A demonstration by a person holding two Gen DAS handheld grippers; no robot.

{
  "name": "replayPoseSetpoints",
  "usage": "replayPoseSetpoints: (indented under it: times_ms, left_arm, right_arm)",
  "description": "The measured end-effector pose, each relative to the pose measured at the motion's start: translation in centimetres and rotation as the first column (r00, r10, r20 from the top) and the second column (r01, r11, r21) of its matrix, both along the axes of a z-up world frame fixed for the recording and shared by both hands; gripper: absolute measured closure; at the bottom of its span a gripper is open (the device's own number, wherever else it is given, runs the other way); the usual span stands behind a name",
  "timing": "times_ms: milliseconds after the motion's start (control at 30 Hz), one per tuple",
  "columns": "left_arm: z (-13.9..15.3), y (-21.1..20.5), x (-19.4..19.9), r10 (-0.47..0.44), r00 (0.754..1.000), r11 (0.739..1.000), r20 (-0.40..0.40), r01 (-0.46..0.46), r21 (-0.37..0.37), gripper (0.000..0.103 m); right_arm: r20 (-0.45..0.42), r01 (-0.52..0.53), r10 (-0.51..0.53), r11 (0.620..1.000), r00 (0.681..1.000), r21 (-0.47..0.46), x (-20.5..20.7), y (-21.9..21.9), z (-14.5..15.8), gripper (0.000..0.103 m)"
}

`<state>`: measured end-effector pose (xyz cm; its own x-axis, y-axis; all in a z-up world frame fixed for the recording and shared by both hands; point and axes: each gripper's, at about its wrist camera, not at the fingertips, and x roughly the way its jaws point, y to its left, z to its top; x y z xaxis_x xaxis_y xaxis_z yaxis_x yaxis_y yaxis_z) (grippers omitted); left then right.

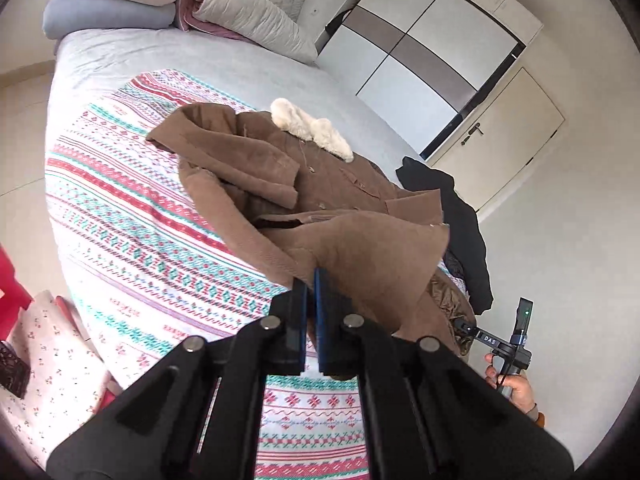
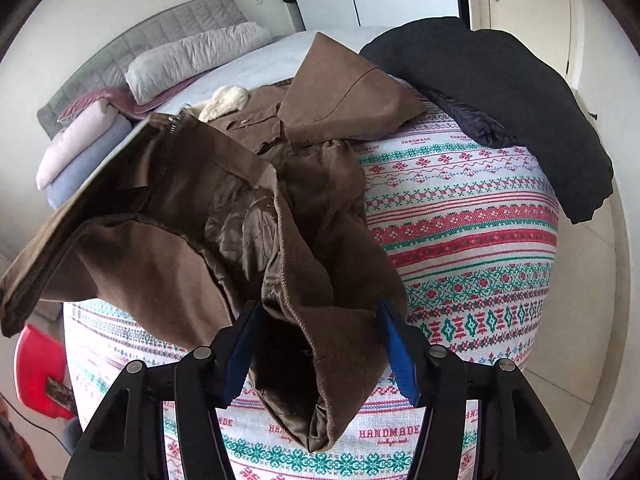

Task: Fold large clothes
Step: 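Grasp the brown coat hem with both tools and lift to spread it flat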

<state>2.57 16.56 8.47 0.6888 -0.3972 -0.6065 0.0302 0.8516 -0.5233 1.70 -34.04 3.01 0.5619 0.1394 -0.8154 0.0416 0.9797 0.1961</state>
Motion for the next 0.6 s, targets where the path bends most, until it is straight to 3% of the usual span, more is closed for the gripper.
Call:
replayPoseSetpoints:
  times_ms: [67,133,200,233,267,300,367,467,600]
  left_arm:
    - [-0.9,2.5,-1.4,0.047,0.998,0.998,-0.041,-0.044,0.052,0.098]
    - [-2.8,3.7,-1.8,0.105,0.988,0.978,-0.114,-0.082,0.192,0.098]
    - [-4.7,4.4,-2.8,0.21,0.967,0.901,-0.142,-0.135,0.411,0.094]
    - [-5.7,4.4,-3.2,0.231,0.96,0.872,-0.159,-0.132,0.472,0.09]
    - [-6.8,4.5,-3.9,0.228,0.957,0.863,-0.178,-0.114,0.492,0.076]
    - [-7.6,4.5,-4.4,0.202,0.96,0.872,-0.194,-0.086,0.482,0.057]
    - [-9.1,4.1,-5.6,0.13,0.968,0.896,-0.213,-0.023,0.443,0.04]
    - [-10.2,3.2,-6.7,0.033,0.974,0.912,-0.224,0.063,0.406,0.04]
    - [-11.6,2.0,-6.3,-0.049,0.964,0.936,-0.262,0.136,0.324,0.039]
  right_arm:
    - [-0.003,-0.006,0.006,1.0,1.0,-0.014,-0.8,-0.1,-0.1,0.044]
    - [-0.007,-0.001,0.001,1.0,1.0,-0.008,-1.5,-0.4,-0.3,0.043]
    - [-0.015,0.01,-0.01,1.0,1.0,-0.009,-2.1,-0.7,-0.8,0.043]
    - [-0.025,0.016,-0.016,1.0,1.0,-0.018,-2.4,-0.9,-1.1,0.043]
    - [-0.036,0.02,-0.021,0.999,0.999,-0.028,-2.7,-0.9,-1.4,0.043]
    - [-0.047,0.024,-0.025,0.999,0.999,-0.04,-3.0,-0.9,-1.7,0.043]
    - [-0.051,0.02,-0.023,0.998,0.998,-0.056,-3.7,-0.8,-1.8,0.043]
    - [-0.047,0.0,-0.004,0.995,0.999,-0.097,-4.6,-0.5,-1.7,0.043]
    - [-0.041,-0.061,0.055,0.983,0.998,-0.172,-5.4,-0.4,-1.6,0.042]
